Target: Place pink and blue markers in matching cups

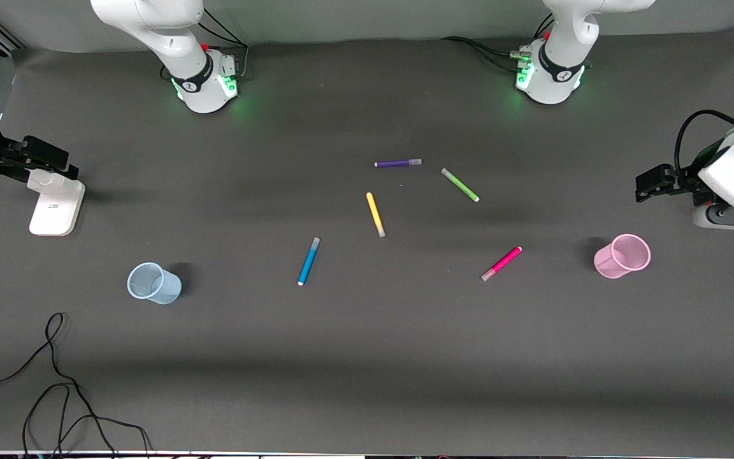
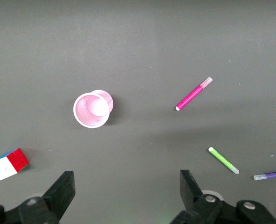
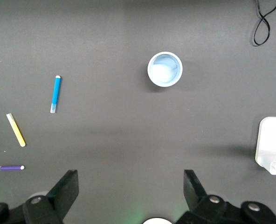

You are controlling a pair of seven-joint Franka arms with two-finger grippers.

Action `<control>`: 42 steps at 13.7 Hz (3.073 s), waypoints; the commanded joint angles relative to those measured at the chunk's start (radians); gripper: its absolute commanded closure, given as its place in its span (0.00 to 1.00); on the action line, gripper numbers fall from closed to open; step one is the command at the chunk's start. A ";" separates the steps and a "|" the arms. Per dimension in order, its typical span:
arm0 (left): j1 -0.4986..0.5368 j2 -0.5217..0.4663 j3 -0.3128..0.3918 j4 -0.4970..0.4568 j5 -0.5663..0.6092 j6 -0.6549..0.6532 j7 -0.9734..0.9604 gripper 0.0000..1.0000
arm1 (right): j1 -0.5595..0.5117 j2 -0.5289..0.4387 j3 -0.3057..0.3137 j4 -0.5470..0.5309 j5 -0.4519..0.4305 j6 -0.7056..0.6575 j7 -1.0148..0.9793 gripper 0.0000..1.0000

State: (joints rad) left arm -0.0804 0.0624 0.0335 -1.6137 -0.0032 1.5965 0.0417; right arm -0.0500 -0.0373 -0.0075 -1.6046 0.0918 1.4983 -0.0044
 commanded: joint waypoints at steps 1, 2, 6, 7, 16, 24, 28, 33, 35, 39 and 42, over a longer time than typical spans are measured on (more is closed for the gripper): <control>-0.015 0.010 0.009 0.028 0.009 -0.023 -0.008 0.00 | -0.005 0.000 0.003 0.026 -0.009 -0.023 0.018 0.00; -0.015 0.010 0.009 0.028 0.009 -0.023 -0.008 0.00 | -0.005 0.000 0.001 0.025 -0.010 -0.024 0.005 0.00; -0.016 0.010 0.009 0.028 0.009 -0.021 -0.008 0.00 | -0.004 0.010 0.001 0.022 -0.012 -0.027 0.020 0.00; -0.016 0.010 0.009 0.028 0.008 -0.021 -0.006 0.00 | 0.002 0.029 0.003 0.014 -0.023 -0.029 0.020 0.00; -0.019 0.028 -0.076 0.024 0.019 -0.003 0.159 0.00 | 0.080 0.091 0.011 0.000 -0.002 -0.027 0.114 0.00; -0.021 0.059 -0.231 0.011 0.009 0.051 0.397 0.00 | 0.271 0.165 0.011 -0.162 0.009 0.226 0.440 0.00; -0.012 0.059 -0.242 -0.008 0.006 0.057 0.432 0.00 | 0.303 0.195 0.011 -0.319 0.141 0.472 0.503 0.00; -0.015 0.048 -0.242 -0.217 0.012 0.287 0.432 0.00 | 0.418 0.342 0.011 -0.337 0.223 0.666 0.711 0.00; -0.018 0.051 -0.244 -0.317 0.015 0.414 0.432 0.00 | 0.464 0.410 0.009 -0.334 0.221 0.744 0.776 0.00; -0.032 0.114 -0.242 -0.501 0.022 0.690 0.434 0.00 | 0.552 0.535 0.007 -0.330 0.220 0.940 0.906 0.00; -0.032 0.212 -0.242 -0.577 0.057 0.862 0.435 0.00 | 0.594 0.615 0.007 -0.330 0.221 1.052 0.920 0.00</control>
State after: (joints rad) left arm -0.1055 0.2358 -0.2125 -2.1523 0.0277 2.3760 0.4637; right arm 0.5094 0.5312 0.0107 -1.9503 0.2952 2.4957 0.8874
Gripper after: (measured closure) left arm 0.000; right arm 0.000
